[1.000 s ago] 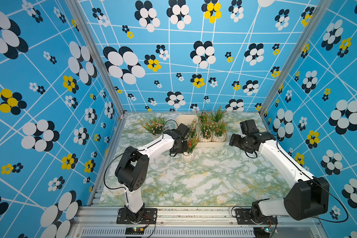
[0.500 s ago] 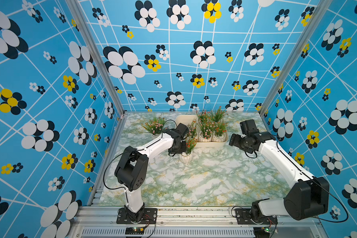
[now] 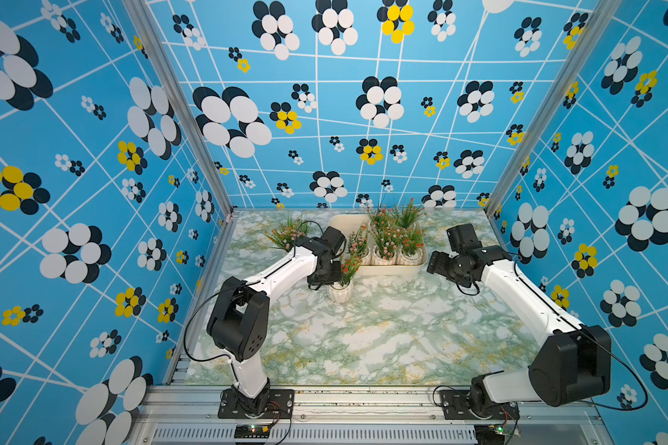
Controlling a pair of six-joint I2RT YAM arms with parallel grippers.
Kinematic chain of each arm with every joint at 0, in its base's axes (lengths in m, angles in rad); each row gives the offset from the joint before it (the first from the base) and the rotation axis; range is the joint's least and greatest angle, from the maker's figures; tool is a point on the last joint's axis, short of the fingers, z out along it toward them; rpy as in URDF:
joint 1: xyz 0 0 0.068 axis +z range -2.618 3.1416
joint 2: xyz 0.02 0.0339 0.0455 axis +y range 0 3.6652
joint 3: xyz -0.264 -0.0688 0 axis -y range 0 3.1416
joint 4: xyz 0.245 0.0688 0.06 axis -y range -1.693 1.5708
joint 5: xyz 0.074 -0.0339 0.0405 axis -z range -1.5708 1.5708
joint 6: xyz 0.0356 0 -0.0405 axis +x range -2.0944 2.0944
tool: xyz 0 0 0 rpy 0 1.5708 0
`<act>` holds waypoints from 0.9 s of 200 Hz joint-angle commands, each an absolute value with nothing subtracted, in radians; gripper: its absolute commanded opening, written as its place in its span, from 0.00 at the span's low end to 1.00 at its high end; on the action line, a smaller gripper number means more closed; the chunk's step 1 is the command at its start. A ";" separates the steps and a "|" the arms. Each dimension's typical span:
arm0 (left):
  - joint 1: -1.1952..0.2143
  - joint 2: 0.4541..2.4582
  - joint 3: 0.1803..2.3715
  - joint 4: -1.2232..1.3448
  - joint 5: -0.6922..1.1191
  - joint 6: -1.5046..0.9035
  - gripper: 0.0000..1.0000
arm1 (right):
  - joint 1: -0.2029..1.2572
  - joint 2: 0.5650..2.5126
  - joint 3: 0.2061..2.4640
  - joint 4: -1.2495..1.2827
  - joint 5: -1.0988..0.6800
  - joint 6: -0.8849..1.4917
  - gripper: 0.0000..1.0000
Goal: Put the potted gypsophila into the storage box
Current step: Place the baby's breath potted plant at the storage box.
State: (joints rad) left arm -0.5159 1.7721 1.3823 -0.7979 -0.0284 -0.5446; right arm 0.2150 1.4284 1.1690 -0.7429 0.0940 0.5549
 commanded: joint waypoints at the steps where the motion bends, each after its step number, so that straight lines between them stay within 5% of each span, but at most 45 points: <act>1: -0.496 1.708 1.421 -0.811 -0.041 -0.520 0.00 | 0.210 1.443 1.165 -0.724 0.084 0.558 0.88; 180: -0.349 1.619 1.619 -0.963 -0.106 -0.430 0.00 | 0.210 1.462 1.181 -0.718 0.072 0.552 0.88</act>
State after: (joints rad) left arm -0.3744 1.6562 1.5143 -0.9592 -0.0803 -0.4728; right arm 0.2150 1.4498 1.1690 -0.7208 0.0864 0.5549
